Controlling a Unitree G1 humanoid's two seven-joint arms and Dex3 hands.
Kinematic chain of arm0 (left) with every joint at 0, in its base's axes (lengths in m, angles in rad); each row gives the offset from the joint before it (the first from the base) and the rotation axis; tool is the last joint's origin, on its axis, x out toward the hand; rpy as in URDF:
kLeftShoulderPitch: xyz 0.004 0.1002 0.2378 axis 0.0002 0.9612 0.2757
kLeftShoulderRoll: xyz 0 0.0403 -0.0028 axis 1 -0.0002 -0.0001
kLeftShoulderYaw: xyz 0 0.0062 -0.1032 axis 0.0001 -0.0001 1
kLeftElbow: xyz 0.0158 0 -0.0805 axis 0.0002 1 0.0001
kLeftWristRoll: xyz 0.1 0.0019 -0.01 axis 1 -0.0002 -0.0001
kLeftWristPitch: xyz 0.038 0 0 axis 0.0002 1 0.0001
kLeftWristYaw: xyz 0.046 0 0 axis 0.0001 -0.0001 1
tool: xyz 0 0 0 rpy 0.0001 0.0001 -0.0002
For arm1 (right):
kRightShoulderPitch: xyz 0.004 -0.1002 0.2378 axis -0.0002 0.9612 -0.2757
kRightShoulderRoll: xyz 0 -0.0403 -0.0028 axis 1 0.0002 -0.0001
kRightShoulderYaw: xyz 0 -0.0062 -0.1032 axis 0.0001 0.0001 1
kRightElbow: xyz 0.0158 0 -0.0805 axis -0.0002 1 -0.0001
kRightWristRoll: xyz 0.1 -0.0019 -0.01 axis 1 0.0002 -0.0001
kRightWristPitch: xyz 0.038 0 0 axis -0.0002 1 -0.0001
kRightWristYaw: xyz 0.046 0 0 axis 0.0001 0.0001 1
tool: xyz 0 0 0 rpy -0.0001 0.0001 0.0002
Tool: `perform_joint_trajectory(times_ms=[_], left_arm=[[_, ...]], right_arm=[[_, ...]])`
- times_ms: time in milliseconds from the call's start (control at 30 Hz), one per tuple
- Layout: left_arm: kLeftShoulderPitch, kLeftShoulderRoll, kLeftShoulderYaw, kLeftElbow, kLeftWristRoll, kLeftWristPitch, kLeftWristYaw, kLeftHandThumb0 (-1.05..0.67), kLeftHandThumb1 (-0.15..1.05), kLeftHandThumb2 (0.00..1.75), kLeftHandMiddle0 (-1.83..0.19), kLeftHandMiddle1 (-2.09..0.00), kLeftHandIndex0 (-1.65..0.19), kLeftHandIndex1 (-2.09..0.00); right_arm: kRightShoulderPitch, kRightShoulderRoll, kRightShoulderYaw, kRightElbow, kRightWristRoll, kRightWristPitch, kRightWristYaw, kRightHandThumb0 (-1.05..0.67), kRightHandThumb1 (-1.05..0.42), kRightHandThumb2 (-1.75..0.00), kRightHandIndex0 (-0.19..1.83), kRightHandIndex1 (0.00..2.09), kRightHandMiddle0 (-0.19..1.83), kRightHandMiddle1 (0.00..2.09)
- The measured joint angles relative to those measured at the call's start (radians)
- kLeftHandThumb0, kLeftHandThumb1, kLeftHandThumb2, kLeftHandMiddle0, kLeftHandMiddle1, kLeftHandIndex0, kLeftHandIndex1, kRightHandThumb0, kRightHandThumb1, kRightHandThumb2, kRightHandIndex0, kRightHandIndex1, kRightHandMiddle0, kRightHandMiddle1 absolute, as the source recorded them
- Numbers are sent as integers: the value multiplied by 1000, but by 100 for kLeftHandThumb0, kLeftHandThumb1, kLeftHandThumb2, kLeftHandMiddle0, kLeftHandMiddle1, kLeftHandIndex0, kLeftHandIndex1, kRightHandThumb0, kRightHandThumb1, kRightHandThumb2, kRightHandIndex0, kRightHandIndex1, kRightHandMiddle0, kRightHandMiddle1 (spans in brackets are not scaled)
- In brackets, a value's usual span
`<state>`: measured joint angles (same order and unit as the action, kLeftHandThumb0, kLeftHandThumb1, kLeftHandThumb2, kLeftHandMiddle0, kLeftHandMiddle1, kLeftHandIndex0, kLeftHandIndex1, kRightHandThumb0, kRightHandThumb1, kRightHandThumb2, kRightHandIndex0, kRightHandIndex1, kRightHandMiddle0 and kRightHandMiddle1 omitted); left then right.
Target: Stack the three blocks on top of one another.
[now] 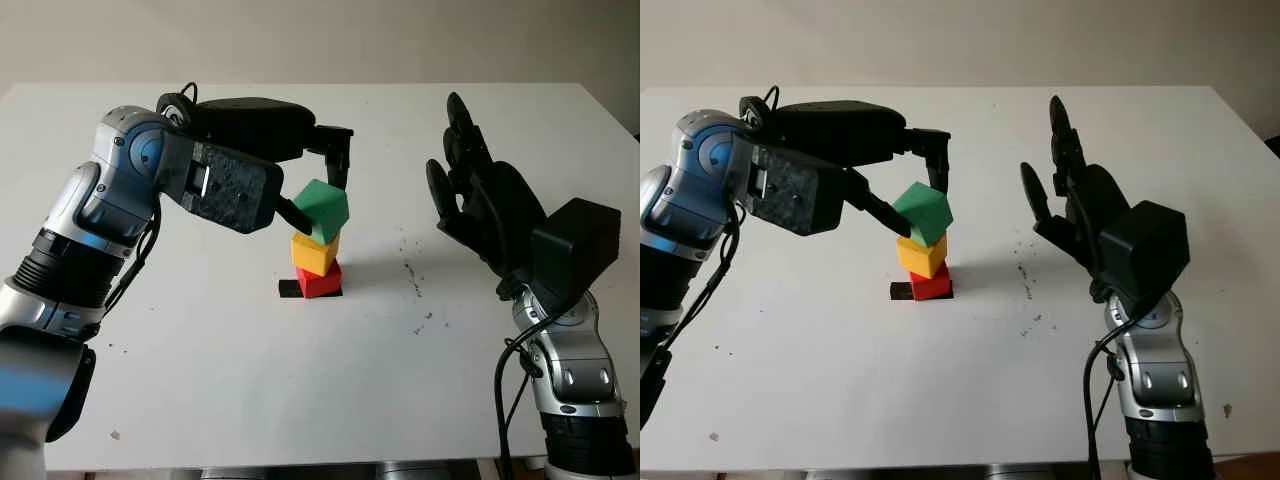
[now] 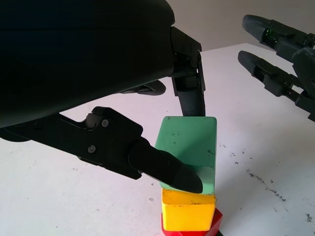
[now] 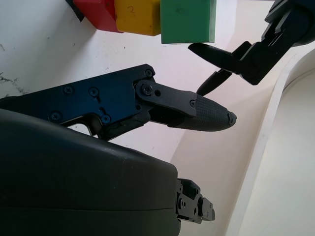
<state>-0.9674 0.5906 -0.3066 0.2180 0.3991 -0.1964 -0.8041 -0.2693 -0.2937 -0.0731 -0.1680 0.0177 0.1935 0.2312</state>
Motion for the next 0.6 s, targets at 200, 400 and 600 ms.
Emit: perform_joint_trajectory(times_ms=[200, 400, 600], left_arm=[[0, 0, -1, 14, 2, -13, 3, -45, 105, 8, -31, -5, -24, -154], [1, -2, -2, 14, 2, 4, 2, -53, 103, 5, -26, -3, -23, -125], [7, -6, -2, 1, -3, 51, -17, -70, 101, 5, -5, -4, -10, -75]], right_arm=[[0, 0, 0, -2, 2, 0, 0, -63, -105, -65, -19, 0, -19, 4], [0, 0, 0, -2, 5, 0, 1, -61, -105, -64, -19, 0, -19, 4], [0, 0, 0, -2, 3, 0, 0, -64, -105, -64, -19, 0, -18, 5]])
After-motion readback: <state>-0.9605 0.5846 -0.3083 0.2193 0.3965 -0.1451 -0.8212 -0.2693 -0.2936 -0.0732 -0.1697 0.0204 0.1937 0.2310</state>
